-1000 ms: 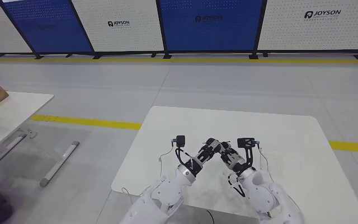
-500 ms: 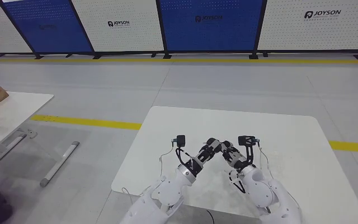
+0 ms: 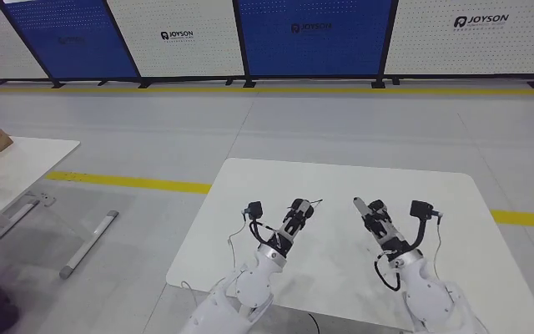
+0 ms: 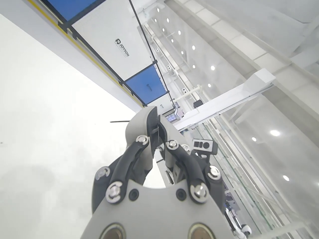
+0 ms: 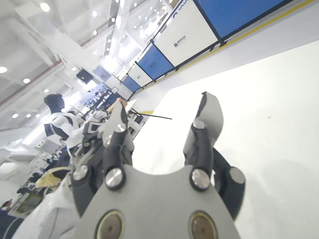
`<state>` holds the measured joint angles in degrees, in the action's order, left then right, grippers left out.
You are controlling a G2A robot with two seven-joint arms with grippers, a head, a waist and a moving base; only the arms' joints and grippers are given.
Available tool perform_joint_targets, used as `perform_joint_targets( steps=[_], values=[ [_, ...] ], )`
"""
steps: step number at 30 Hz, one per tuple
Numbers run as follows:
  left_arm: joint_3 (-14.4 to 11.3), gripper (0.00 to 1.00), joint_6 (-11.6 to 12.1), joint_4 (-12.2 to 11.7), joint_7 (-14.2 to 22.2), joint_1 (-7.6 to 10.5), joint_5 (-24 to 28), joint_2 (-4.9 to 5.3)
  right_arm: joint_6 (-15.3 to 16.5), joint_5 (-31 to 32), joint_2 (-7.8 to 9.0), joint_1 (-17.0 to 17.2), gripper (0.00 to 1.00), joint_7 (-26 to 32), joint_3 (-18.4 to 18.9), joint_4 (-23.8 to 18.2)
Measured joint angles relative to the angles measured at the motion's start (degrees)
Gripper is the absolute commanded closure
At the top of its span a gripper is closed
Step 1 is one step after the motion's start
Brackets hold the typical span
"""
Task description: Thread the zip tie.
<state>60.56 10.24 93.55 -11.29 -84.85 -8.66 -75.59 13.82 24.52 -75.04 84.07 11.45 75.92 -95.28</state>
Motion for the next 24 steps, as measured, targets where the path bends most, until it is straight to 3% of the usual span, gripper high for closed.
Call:
perform_joint_targets(
  steps=[4,7,10,21,24],
  values=[
    [2.2,1.00,-0.5,1.0,-1.1,-1.55,0.8,0.26,0.2,-3.5,0.73,3.3,0.00,0.3,5.8,-1.9],
    [3.3,1.00,-1.5,1.7,-1.4,-2.52,1.0,0.40,0.8,-8.6,1.00,4.7,0.00,2.9,8.0,-2.0],
    [3.2,1.00,-2.8,2.3,-0.6,-2.76,2.0,0.36,0.6,-12.9,1.02,4.8,0.00,4.9,8.2,-1.9],
    [3.2,1.00,-2.7,2.2,-0.6,-2.73,1.9,0.36,0.3,-10.7,1.00,4.7,0.00,3.9,8.1,-2.0],
    [3.3,1.00,-3.7,1.4,-2.5,-2.46,-0.8,0.34,-0.3,-13.1,1.01,4.5,0.00,2.8,9.3,-1.5]
  ],
)
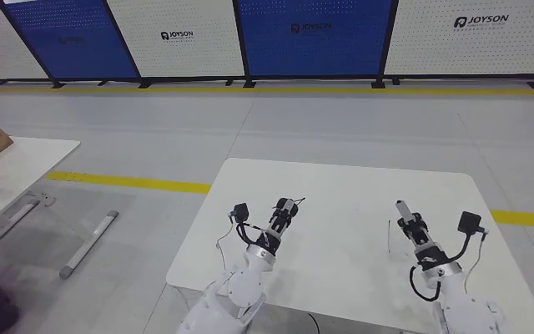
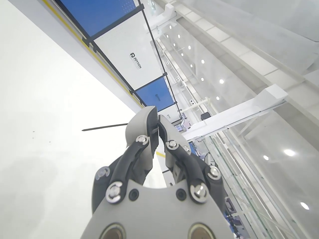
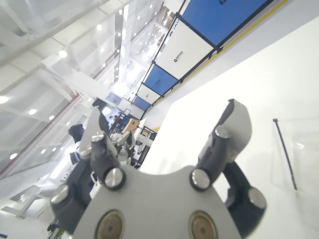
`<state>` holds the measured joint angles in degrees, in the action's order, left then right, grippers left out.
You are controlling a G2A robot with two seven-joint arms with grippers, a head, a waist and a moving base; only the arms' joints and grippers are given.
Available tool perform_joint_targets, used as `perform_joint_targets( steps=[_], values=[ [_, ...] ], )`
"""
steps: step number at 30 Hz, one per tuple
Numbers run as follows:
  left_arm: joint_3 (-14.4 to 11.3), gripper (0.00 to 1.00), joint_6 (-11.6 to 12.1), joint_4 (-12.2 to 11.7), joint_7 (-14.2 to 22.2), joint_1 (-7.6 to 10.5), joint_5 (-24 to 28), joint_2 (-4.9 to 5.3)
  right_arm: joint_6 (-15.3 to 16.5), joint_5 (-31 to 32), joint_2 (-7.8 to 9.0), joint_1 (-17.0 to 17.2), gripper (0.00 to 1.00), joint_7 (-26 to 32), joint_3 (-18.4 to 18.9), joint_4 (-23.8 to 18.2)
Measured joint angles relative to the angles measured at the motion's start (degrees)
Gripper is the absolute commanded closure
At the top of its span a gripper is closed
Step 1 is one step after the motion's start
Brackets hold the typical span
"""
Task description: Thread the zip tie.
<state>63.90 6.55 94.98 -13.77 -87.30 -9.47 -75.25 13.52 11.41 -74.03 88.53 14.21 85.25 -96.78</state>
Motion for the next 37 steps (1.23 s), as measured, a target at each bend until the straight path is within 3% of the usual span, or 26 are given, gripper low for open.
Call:
perform_joint_targets(
  steps=[4,6,10,12,16,20,37],
  values=[
    [0.3,1.00,-1.7,-1.4,-3.4,-0.01,-3.6,-0.09,-0.4,-7.3,0.21,-0.1,0.00,0.7,3.6,1.9],
    [0.9,1.00,-2.8,-2.0,-3.3,0.01,-4.1,-0.04,0.0,-9.0,0.37,-0.1,0.00,1.7,4.7,2.6],
    [2.2,1.00,-6.5,-3.3,0.4,0.33,-5.3,0.29,0.9,-12.6,0.56,0.2,0.00,4.6,5.6,3.7],
    [2.5,1.00,-7.3,-3.3,2.7,0.42,-5.2,0.42,0.8,-14.1,0.57,0.2,0.00,5.3,5.7,3.9],
    [2.4,1.00,-5.4,-1.4,9.7,-0.29,0.2,0.49,0.7,-13.8,0.56,0.2,0.00,5.2,5.7,3.9],
    [2.4,1.00,-5.7,-1.6,8.2,-0.27,-1.0,0.49,0.7,-13.8,0.56,0.2,0.00,5.2,5.7,3.9],
    [2.4,1.00,-5.6,-1.5,8.2,-0.27,-1.0,0.49,0.7,-13.8,0.56,0.2,0.00,5.2,5.7,3.9]
  ],
)
